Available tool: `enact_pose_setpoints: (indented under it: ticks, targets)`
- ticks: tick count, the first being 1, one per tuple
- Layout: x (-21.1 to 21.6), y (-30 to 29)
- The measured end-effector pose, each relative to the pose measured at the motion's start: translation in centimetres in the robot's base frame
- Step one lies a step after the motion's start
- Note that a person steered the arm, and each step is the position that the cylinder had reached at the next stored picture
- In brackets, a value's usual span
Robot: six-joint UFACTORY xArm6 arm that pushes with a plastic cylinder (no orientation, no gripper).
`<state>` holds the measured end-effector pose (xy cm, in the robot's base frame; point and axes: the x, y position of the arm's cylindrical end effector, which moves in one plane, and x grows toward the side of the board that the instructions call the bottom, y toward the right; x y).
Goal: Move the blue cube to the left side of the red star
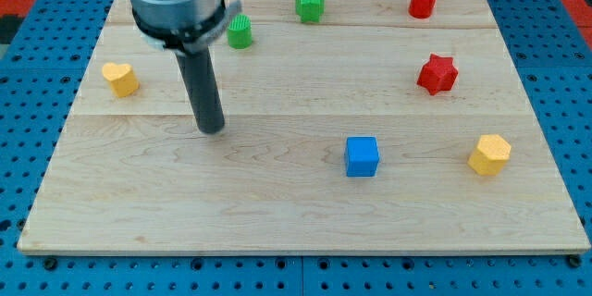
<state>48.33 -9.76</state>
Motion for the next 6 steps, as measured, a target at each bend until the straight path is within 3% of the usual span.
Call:
enact_pose_setpoints:
  ticks: [2, 3, 6]
  targets:
    - [6.9, 10.0]
    - [7.9, 12.2]
    - [-1.5, 17.3]
